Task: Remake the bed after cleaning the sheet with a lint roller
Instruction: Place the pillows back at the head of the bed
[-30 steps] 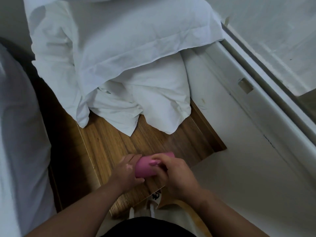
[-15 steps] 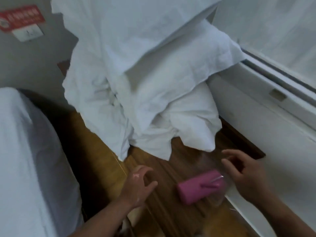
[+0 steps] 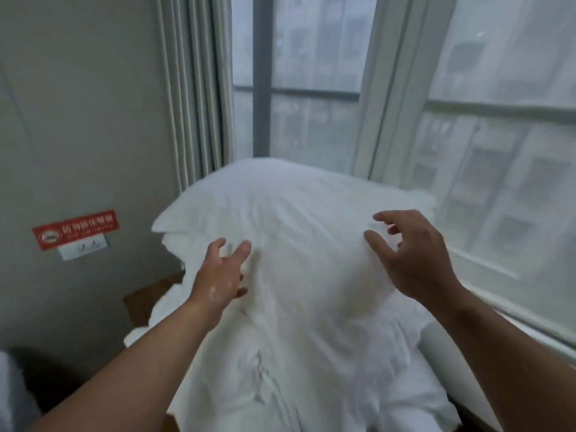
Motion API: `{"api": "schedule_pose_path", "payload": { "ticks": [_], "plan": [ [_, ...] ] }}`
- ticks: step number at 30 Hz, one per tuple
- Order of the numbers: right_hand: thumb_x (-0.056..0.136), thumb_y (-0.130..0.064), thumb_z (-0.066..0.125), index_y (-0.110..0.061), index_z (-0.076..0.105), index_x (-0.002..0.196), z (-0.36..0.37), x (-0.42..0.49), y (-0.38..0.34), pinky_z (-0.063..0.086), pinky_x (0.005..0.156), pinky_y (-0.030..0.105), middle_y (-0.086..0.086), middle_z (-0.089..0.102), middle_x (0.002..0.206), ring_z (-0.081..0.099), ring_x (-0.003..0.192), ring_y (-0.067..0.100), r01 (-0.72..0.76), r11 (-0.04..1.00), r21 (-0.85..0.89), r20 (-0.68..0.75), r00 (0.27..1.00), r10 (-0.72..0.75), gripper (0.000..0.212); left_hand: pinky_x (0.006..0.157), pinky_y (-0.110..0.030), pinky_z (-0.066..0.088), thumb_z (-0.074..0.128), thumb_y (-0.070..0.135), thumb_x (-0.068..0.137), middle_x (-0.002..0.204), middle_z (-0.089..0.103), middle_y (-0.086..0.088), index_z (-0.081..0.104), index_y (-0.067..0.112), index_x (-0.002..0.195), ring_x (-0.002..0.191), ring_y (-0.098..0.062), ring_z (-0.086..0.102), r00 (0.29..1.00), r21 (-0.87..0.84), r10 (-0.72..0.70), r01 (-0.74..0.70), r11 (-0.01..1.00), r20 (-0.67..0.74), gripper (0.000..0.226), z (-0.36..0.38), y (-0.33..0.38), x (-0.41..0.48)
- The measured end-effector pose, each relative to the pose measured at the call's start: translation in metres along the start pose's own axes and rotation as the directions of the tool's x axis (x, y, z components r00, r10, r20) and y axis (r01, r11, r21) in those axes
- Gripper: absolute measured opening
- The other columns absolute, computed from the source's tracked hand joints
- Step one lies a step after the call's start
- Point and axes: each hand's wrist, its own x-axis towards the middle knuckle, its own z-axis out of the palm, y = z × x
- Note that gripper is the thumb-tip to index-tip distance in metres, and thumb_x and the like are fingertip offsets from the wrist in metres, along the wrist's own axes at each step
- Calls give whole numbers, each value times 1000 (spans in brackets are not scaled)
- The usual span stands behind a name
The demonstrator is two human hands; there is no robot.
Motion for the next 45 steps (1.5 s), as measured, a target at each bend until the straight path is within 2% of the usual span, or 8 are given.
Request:
{"api": "schedule_pose_path", "payload": {
  "ticks": [5,9,13,19,22,28,38,45],
  "plan": [
    [83,-74,52,-38,50,135,33,98,-6,38,108,45,-1,50,139,46,129,25,11,968,-252,257,965,56,63,90,-53,54,62,82,66,147,43,-3,17,36,153,116,-35,53,989,18,-143,144,989,-43,108,20,39,48],
    [65,-94,42,-44,33,146,71,165,0,38,107,54,3,42,148,43,132,31,-31,921,-388,433,876,212,95,99,-57,48,63,81,66,149,42,-6,9,38,155,123,-38,50,969,64,-211,221,973,-128,113,37,38,67],
    [48,-100,50,-41,29,150,103,195,15,41,107,45,3,47,147,50,129,29,-111,942,-317,557,783,279,119,109,-54,40,69,81,61,150,42,-7,3,42,155,128,-38,48,957,-10,-226,228,974,-181,121,53,27,80],
    [61,-76,74,-39,50,139,116,188,20,42,92,29,-7,60,135,56,115,18,-116,980,-161,579,793,189,90,108,-51,44,78,72,57,142,52,5,19,45,152,121,-28,54,965,-197,-91,42,979,-246,114,74,22,83],
    [64,-61,80,-36,58,128,108,190,-3,41,85,28,-4,65,123,56,100,16,-70,995,-73,454,886,96,72,111,-47,42,79,73,55,140,54,12,27,45,150,125,-20,54,964,-159,64,-108,981,-256,112,73,37,77],
    [72,-46,81,-34,56,133,74,199,-98,43,95,36,-9,62,124,56,109,16,78,988,130,183,978,-101,67,113,-41,40,80,53,72,143,50,19,32,42,151,131,-9,48,874,-139,346,-411,901,-340,93,20,105,61],
    [74,-37,84,-31,57,131,147,135,-311,45,93,37,-9,60,116,57,106,16,190,871,453,29,973,-228,63,110,-38,44,79,67,58,139,55,22,30,46,149,128,-3,52,687,60,506,-562,825,-522,106,-212,122,11],
    [77,-28,84,-30,63,124,279,48,-483,50,95,37,-9,67,113,63,101,12,222,683,696,163,877,-452,51,114,-29,37,85,58,64,143,46,26,19,43,154,132,1,44,569,100,363,-439,893,-738,113,-408,41,-39]
  ]
}}
